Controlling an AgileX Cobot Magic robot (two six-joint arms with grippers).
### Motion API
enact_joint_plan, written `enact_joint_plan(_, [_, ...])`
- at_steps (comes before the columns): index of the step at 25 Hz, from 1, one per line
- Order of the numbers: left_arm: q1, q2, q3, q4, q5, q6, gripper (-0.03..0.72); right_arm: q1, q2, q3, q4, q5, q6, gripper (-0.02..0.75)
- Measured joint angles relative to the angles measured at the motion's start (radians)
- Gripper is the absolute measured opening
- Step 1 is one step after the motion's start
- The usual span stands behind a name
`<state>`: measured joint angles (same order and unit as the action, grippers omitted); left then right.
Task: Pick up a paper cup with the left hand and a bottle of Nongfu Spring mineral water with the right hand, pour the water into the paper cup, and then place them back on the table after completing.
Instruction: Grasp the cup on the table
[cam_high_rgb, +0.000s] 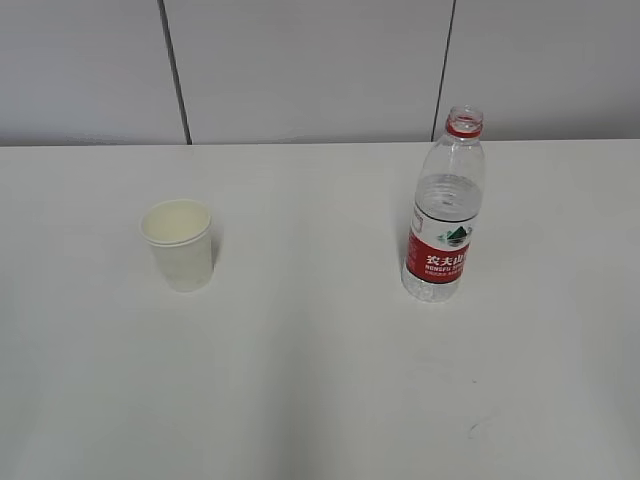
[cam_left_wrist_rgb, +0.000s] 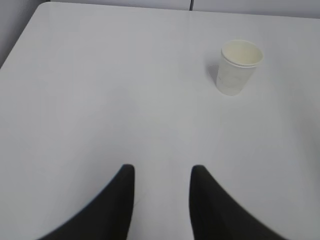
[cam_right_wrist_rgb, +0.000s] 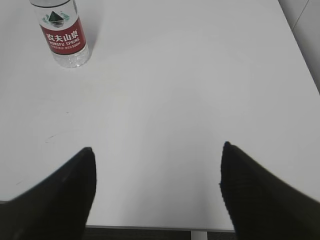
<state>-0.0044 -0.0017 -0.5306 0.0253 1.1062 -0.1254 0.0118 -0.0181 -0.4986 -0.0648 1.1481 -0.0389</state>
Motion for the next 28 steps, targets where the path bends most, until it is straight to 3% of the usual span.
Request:
enact_joint_plan(17, [0.0, 0.0, 0.0, 0.0, 0.0, 0.0, 0.238, 0.0, 0.029, 0.0, 0.0, -0.006, 0.015, 0.572])
enact_joint_plan(28, [0.0, 0.017, -0.029, 0.04, -0.059, 0.0, 0.238, 0.0, 0.323, -0.14, -0.002, -0.208, 0.017, 0.572])
